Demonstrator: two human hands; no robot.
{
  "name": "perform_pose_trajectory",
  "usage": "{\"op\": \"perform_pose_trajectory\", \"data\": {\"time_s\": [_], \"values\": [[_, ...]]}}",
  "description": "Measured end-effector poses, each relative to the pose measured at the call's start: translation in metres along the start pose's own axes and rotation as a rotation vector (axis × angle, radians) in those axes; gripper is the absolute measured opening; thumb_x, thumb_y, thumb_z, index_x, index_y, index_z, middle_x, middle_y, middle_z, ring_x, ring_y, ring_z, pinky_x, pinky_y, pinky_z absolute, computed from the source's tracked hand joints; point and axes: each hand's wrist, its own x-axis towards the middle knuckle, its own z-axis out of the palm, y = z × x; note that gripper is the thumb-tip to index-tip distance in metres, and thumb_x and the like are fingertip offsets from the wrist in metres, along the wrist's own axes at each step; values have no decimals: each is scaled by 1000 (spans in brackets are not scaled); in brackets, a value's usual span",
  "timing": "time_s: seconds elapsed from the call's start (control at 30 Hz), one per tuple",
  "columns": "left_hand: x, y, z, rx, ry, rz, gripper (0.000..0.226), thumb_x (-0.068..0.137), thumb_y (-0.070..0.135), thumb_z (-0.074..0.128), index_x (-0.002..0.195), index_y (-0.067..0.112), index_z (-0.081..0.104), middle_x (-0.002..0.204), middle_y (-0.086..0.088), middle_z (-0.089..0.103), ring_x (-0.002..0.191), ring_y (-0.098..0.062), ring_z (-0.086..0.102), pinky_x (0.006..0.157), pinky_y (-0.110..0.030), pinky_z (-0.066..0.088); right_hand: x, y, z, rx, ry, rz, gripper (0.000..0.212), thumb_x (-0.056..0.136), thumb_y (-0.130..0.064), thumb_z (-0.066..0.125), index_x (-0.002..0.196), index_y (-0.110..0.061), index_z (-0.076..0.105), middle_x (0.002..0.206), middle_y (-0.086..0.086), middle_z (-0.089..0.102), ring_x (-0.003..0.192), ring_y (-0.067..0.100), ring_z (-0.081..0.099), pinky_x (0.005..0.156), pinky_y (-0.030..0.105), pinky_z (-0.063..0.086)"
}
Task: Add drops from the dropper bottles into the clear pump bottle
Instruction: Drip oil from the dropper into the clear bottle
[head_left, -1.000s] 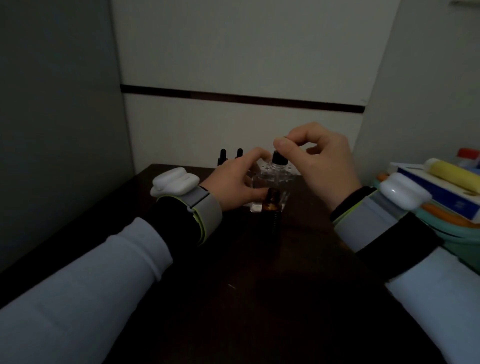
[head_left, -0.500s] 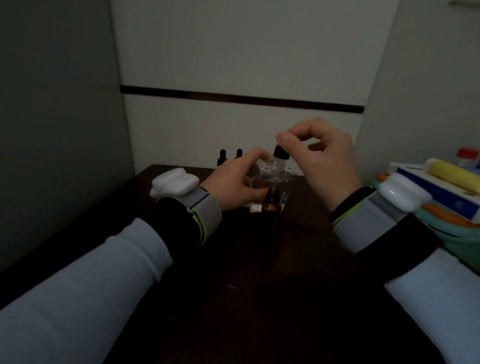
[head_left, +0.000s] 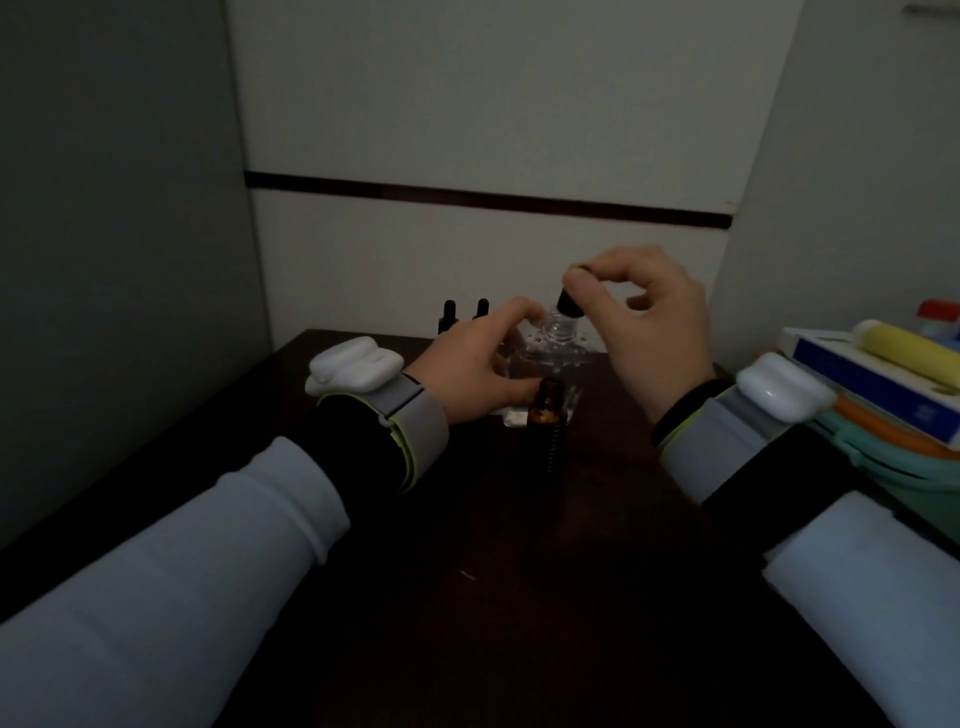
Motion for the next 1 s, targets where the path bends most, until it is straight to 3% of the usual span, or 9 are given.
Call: {"op": "perform_pose_trajectory", "data": {"time_s": [0.1, 0.27, 0.47, 0.8, 1.0], "values": [[0, 1, -1, 3, -6, -4, 54, 80, 28, 71, 125, 28, 42, 107, -2, 57, 89, -22, 66, 84, -45, 54, 0, 2, 0, -11, -13, 10, 27, 80, -28, 69, 64, -43, 54, 78, -21, 56, 91, 11, 57, 73, 25, 39], [-1, 3, -1, 7, -1, 0, 54, 80, 30, 70, 125, 28, 42, 105, -1, 55, 89, -23, 65, 84, -45, 53, 0, 1, 0, 22, -45, 49, 21, 82, -28, 69, 69, -40, 56, 80, -20, 56, 91, 7, 56, 71, 19, 36], [-2, 2, 0, -2, -4, 2, 53, 80, 32, 70, 124, 30, 42, 107, -2, 57, 90, -23, 65, 84, -45, 53, 0, 2, 0, 46, -62, 65, 21, 80, -27, 71, 68, -38, 58, 79, -18, 58, 88, 11, 58, 73, 28, 40], [0, 0, 0, -9, -6, -2, 53, 80, 31, 70, 124, 29, 42, 108, -4, 57, 90, -24, 65, 85, -46, 53, 0, 2, 1, 32, -54, 39, 23, 81, -25, 70, 67, -38, 57, 78, -17, 57, 84, 9, 57, 71, 23, 37], [0, -2, 1, 0, 1, 4, 53, 80, 30, 71, 125, 30, 44, 107, -2, 58, 88, -22, 66, 84, -45, 54, 12, -10, -10, 110, 153, 50, 13, 83, -31, 65, 75, -38, 58, 81, -16, 58, 80, 1, 55, 65, 17, 38]]}}
